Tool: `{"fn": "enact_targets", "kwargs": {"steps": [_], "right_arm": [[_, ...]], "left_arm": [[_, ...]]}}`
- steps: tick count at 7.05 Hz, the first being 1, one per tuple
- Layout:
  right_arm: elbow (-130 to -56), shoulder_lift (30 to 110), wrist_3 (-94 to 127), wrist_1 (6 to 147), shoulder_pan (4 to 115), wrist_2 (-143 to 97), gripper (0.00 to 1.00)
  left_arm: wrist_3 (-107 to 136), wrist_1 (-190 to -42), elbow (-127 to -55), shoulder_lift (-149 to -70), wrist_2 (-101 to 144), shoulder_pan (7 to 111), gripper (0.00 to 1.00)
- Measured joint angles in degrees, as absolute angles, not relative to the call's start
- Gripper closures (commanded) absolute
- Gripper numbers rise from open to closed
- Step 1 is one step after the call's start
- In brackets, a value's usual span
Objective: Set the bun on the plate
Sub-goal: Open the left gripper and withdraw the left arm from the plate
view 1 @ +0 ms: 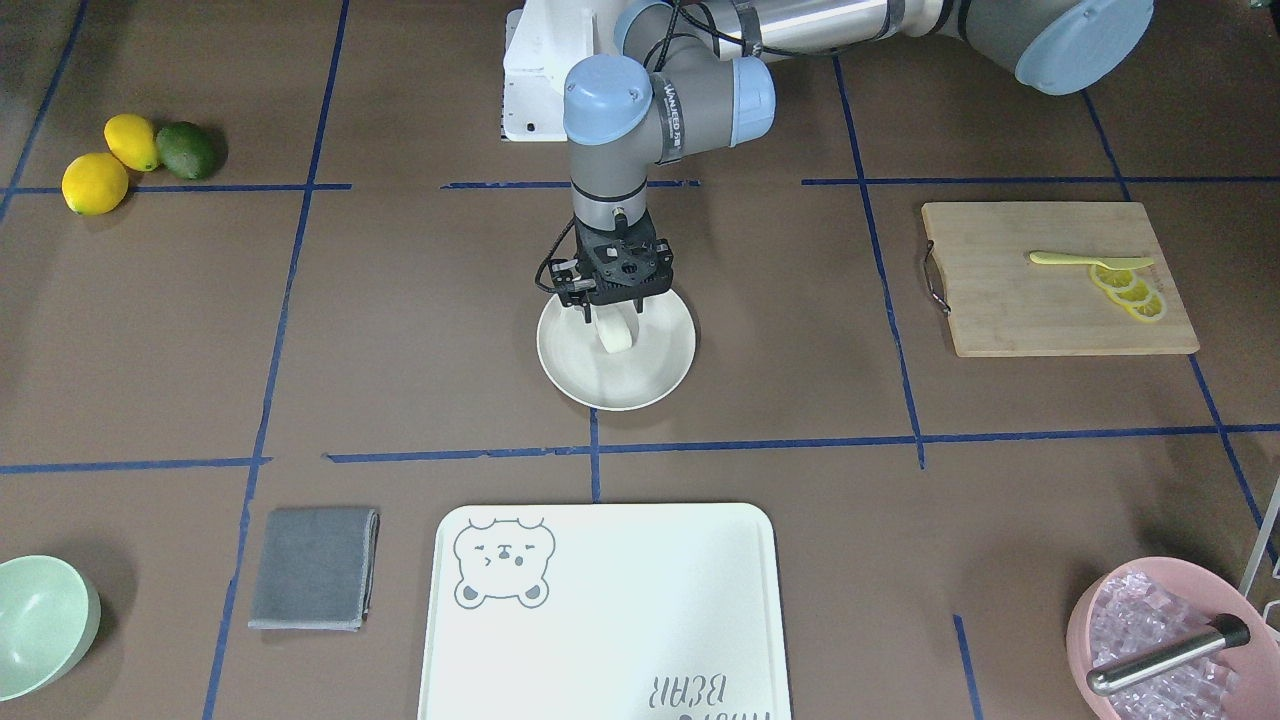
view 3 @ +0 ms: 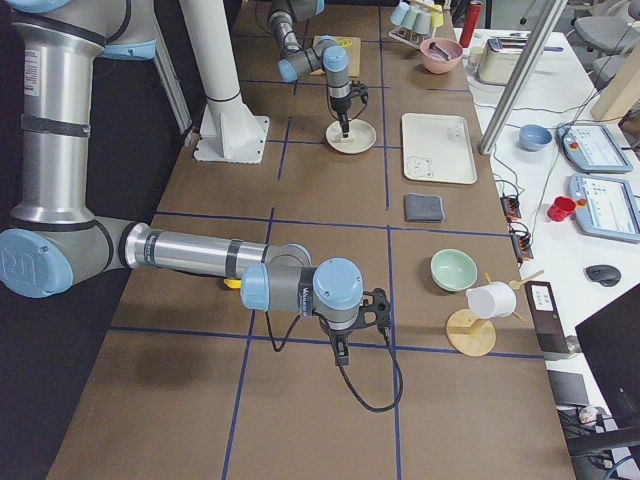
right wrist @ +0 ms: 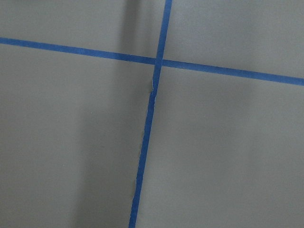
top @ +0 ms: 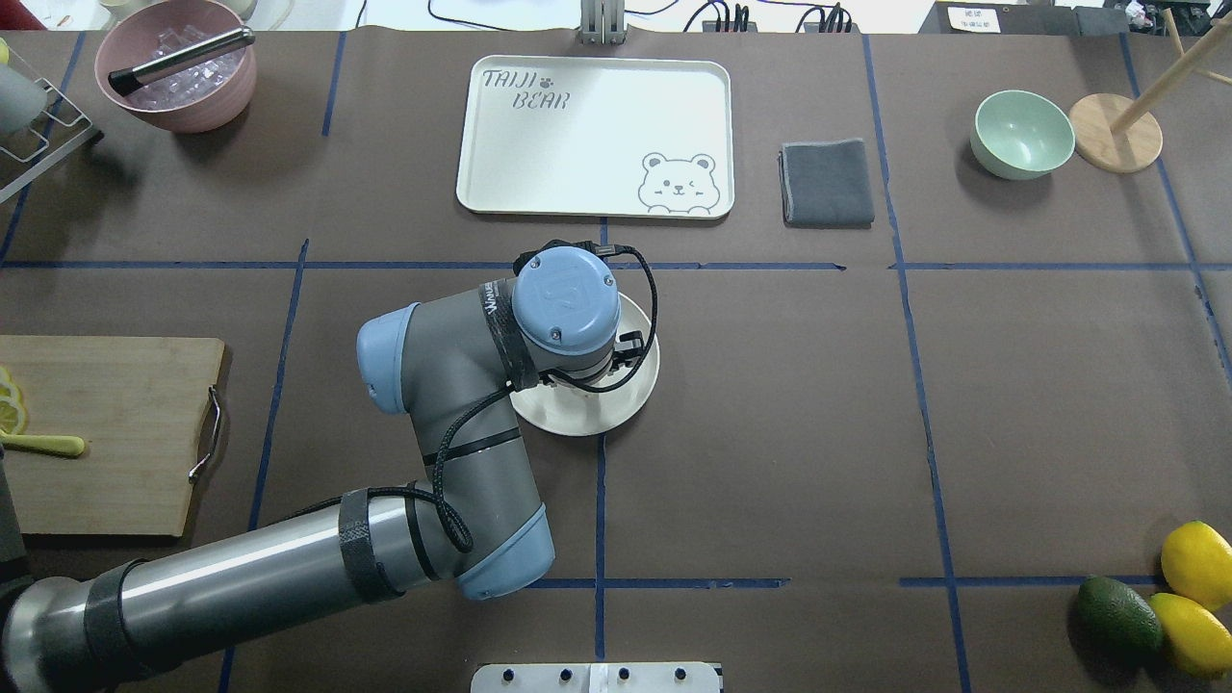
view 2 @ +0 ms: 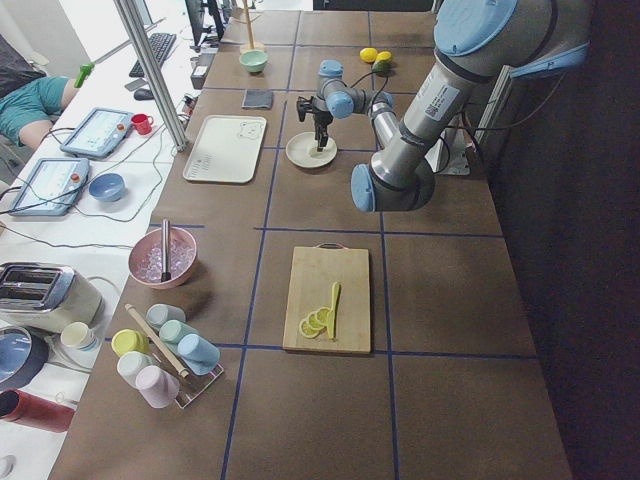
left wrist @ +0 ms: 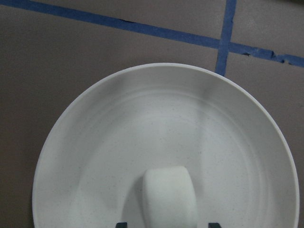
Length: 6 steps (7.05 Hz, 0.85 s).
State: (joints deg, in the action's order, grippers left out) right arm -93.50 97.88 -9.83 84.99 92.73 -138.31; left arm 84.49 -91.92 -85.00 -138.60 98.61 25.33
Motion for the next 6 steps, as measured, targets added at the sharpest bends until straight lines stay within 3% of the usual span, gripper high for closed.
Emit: {"fn": "enact_targets", "kwargs": {"steps": [2,6], "right_arm": [[-93.5,97.7,-9.8,85.0,92.7,-138.3,0.00],[-93.3,97.6,-6.9,84.8,92.5,-137.8,0.00]], "left_arm": [[82.4,-91.0,-87.1,-138.3,98.8,26.6,0.00],[62.2,-77.2,-103.3,-128.2,107.2,38.0,0.00]]}}
